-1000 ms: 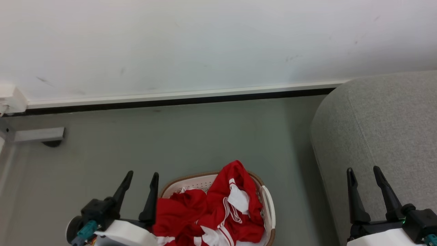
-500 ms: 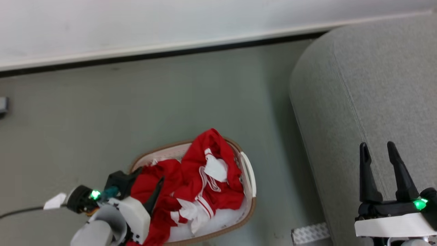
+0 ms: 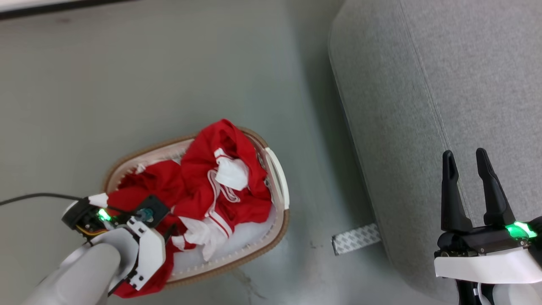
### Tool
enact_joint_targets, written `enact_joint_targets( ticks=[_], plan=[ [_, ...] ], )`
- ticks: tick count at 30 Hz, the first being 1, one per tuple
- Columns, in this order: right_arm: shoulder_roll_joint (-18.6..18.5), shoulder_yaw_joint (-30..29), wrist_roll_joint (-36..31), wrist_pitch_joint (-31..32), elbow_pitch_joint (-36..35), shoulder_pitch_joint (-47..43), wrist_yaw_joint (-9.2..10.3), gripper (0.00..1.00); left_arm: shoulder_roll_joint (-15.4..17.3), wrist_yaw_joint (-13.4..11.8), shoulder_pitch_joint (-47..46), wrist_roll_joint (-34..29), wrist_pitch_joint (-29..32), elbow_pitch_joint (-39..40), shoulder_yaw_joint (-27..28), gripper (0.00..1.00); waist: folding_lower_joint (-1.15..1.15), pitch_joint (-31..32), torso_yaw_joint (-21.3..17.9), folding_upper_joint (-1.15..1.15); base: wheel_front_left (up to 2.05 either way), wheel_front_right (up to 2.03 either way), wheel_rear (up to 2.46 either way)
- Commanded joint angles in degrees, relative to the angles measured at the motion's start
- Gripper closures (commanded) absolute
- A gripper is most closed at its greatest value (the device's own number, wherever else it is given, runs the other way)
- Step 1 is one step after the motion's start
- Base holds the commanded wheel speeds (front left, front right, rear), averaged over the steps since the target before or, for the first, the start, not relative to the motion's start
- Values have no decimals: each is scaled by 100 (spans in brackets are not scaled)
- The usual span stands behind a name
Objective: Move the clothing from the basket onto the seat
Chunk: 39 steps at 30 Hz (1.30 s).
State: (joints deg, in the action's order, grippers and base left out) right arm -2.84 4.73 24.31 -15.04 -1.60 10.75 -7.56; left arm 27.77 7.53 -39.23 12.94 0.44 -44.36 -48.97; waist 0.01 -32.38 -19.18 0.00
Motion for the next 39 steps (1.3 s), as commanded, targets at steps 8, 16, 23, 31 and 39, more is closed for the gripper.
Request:
enact_joint_targets(
  ticks=[8, 16, 23, 31, 39],
  plan=[
    [3, 119, 180, -9, -223, 82, 14, 0, 470, -6, -818, 261, 357, -377, -1116, 0, -1, -893, -502, 0, 0, 0, 0],
    [4, 332, 355, -9, -355, 99, 14, 0, 714, -7, -1261, 339, 568, -683, -1762, 0, -1, -1299, -804, 0, 0, 0, 0],
    [3, 453, 463, -9, -383, 85, 14, 0, 771, -6, -1447, 433, 759, -850, -2092, 74, -1, -1461, -889, 0, 0, 0, 0],
    [3, 390, 394, -9, -295, 199, 14, 0, 575, -6, -1379, 627, 579, -990, -2143, 100, -1, -1268, -765, 0, 0, 0, 0],
    [1, 197, 109, -9, -96, 257, 14, 0, -92, -6, -1188, 1029, -85, -1399, -1998, 100, -1, -510, -258, 0, 0, 0, 0]
  ],
)
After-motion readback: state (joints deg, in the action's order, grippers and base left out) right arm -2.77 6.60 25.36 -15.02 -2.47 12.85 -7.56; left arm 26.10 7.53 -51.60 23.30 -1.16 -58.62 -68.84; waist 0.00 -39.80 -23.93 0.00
